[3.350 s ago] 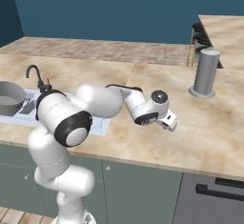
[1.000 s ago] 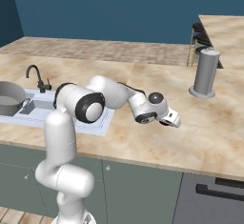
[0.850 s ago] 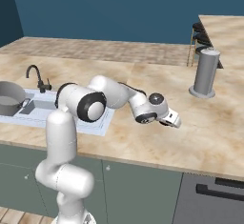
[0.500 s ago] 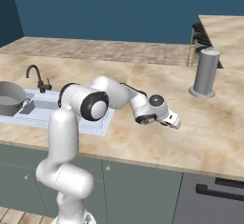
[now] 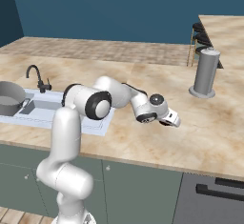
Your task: Place the pot in the left basin and the mug in the right basin of the sink.
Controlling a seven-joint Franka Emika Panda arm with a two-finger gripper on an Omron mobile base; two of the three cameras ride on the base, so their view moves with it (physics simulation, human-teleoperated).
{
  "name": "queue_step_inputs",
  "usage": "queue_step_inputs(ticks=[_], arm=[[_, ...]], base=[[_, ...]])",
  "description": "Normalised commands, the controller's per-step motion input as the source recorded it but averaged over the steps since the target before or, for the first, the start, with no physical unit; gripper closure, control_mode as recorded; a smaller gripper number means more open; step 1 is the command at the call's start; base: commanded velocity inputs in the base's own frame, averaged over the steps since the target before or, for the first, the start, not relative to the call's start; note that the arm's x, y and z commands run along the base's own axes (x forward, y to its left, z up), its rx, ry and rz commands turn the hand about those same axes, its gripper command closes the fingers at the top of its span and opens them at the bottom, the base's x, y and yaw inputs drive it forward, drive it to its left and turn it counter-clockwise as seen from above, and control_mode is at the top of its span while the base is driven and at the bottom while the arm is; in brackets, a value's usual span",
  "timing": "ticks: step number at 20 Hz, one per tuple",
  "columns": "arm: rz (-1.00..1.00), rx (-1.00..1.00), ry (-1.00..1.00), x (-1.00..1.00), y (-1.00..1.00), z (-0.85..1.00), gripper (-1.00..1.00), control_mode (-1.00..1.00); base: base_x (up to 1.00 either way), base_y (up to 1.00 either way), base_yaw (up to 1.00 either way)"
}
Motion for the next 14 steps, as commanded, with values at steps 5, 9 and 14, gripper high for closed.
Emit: queue_step_inputs(ticks=[5, 9, 14], arm=[[0.00, 0.00, 0.00, 0.31, 0.00, 0.00, 1.00, -1.00], [0.00, 0.00, 0.00, 0.21, 0.00, 0.00, 1.00, -1.00], [0.00, 0.01, 0.00, 0.00, 0.00, 0.00, 1.00, -1.00]], base=[[0.00, 0.00, 0.00], [0.00, 0.00, 0.00], [0.00, 0.00, 0.00]])
